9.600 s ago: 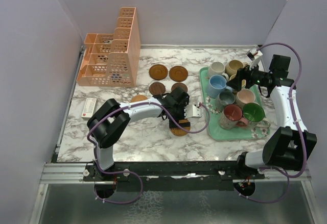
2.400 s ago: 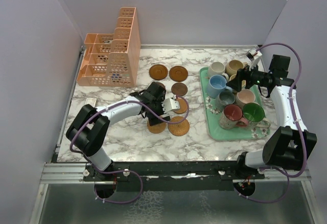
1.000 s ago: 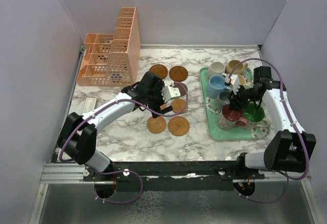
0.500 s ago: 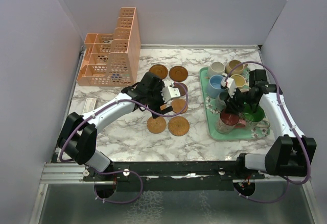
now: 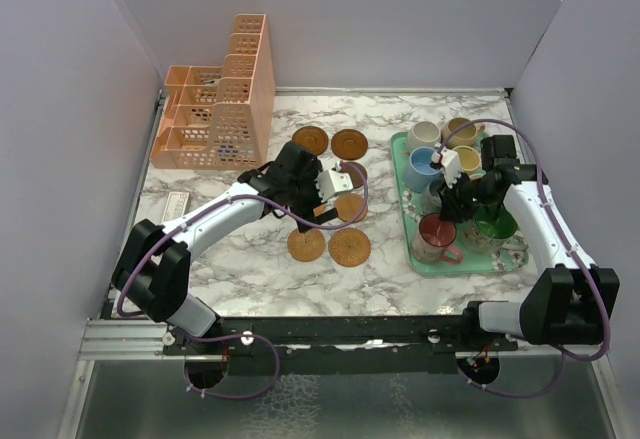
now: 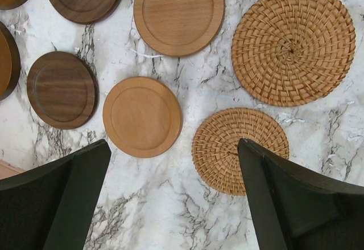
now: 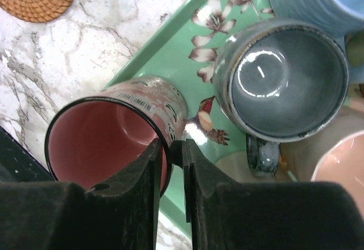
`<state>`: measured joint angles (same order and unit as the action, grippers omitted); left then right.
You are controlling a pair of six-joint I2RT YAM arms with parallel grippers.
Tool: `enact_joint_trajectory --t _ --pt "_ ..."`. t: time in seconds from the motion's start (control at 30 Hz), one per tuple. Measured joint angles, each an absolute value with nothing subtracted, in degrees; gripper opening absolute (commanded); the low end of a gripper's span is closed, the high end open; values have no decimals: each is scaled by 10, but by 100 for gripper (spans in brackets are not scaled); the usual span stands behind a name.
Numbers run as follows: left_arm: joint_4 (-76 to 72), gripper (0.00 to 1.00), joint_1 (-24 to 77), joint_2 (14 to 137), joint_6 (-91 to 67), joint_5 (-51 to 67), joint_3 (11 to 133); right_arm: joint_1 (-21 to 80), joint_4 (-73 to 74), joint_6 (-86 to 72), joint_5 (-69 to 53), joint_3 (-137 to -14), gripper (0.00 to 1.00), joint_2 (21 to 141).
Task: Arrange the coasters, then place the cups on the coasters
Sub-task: Pick up the cup from the tray.
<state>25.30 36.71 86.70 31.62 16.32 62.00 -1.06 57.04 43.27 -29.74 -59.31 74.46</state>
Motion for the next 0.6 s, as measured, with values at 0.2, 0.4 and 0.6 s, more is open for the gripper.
enact_joint_trajectory --t 0.2,0.4,0.6 --pt "251 99 367 867 316 163 616 -8 569 377 -241 -595 19 744" --pt "250 99 367 867 316 162 608 -7 579 358 -185 -591 24 721" --pt "249 99 367 867 316 162 607 -8 615 382 -173 -590 40 698"
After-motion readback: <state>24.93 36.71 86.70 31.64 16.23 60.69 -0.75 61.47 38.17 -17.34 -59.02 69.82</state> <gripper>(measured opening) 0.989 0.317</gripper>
